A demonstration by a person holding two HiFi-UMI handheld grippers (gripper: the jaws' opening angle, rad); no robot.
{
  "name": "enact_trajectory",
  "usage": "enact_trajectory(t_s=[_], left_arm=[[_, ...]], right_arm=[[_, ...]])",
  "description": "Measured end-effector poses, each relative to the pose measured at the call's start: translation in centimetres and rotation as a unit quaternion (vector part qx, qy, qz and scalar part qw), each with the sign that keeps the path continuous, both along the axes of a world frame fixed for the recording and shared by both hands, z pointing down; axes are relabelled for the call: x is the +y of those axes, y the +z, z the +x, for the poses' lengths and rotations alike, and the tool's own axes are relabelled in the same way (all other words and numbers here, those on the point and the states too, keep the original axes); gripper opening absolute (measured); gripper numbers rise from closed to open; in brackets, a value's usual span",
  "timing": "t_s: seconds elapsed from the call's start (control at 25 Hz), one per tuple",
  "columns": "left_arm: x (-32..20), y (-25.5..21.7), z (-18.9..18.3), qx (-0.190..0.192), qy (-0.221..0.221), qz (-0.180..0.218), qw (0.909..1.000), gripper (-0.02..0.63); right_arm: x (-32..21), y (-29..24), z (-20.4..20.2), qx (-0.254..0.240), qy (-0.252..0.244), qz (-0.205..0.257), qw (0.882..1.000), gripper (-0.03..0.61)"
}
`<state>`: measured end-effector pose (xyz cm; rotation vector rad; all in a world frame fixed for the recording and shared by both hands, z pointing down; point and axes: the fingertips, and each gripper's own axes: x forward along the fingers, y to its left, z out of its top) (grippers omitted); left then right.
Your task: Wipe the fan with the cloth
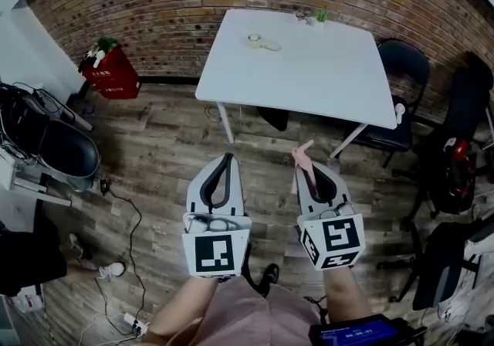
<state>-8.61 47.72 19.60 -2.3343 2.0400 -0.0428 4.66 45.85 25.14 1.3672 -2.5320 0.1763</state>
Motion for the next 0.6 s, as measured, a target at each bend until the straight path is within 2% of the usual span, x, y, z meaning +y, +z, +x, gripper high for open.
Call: enact_trajectory(t_s=[0.28, 0.6], left_arm=[[-9.0, -0.2, -4.8, 0.000, 0.009, 0.003, 1.0000, 0.011], [-15.8, -1.9, -8.2, -0.006, 0.037, 0.022, 0.9990, 0.011]], right_arm=[[-8.5, 0.0, -4.7, 0.002, 0.008, -0.003, 1.000, 0.040], [-15.1, -2.8, -8.2, 0.002, 0.030, 0.025, 0.999, 0.039]])
